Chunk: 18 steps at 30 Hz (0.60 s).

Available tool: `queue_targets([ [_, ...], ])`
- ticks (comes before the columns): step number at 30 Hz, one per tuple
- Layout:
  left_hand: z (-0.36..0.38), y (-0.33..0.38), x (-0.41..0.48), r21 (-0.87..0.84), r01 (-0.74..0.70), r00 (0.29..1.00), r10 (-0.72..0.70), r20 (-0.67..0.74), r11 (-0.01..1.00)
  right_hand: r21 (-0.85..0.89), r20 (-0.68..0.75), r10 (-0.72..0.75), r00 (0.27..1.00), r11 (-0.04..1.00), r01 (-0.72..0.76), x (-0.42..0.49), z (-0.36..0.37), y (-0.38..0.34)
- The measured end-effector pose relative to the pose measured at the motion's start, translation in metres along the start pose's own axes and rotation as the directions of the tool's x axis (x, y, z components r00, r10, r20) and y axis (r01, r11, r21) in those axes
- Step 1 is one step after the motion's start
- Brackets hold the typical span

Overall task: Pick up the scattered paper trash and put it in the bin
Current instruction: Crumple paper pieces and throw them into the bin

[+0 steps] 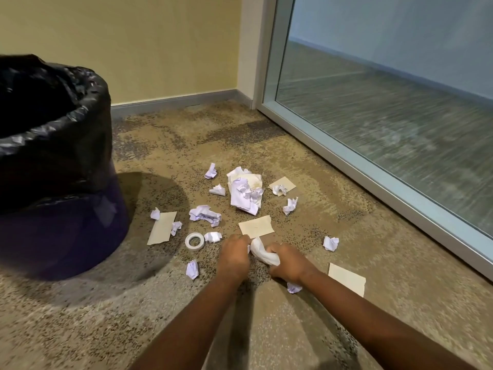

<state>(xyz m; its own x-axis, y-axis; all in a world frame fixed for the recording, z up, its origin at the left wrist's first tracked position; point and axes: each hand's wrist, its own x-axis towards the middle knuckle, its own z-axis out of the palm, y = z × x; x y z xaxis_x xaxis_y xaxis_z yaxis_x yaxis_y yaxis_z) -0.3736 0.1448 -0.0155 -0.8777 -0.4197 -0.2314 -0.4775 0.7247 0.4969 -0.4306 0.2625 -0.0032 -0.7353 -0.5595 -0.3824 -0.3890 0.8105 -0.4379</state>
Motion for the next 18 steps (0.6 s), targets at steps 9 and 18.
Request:
queue_targets([
  [9, -0.09, 0.007, -0.025, 0.037, -0.163, 0.947, 0.167, -0.273, 0.986, 0.257, -0.247, -0.116, 0.962, 0.949, 0.18, -0.028, -0.041, -0.052],
  [18, -0.239, 0.016, -0.06, 0.185, -0.268, 0.696, 0.323, -0.641, 0.945, 0.336, -0.498, -0.283, 0.82, 0.808, 0.484, -0.051, -0.096, -0.177],
])
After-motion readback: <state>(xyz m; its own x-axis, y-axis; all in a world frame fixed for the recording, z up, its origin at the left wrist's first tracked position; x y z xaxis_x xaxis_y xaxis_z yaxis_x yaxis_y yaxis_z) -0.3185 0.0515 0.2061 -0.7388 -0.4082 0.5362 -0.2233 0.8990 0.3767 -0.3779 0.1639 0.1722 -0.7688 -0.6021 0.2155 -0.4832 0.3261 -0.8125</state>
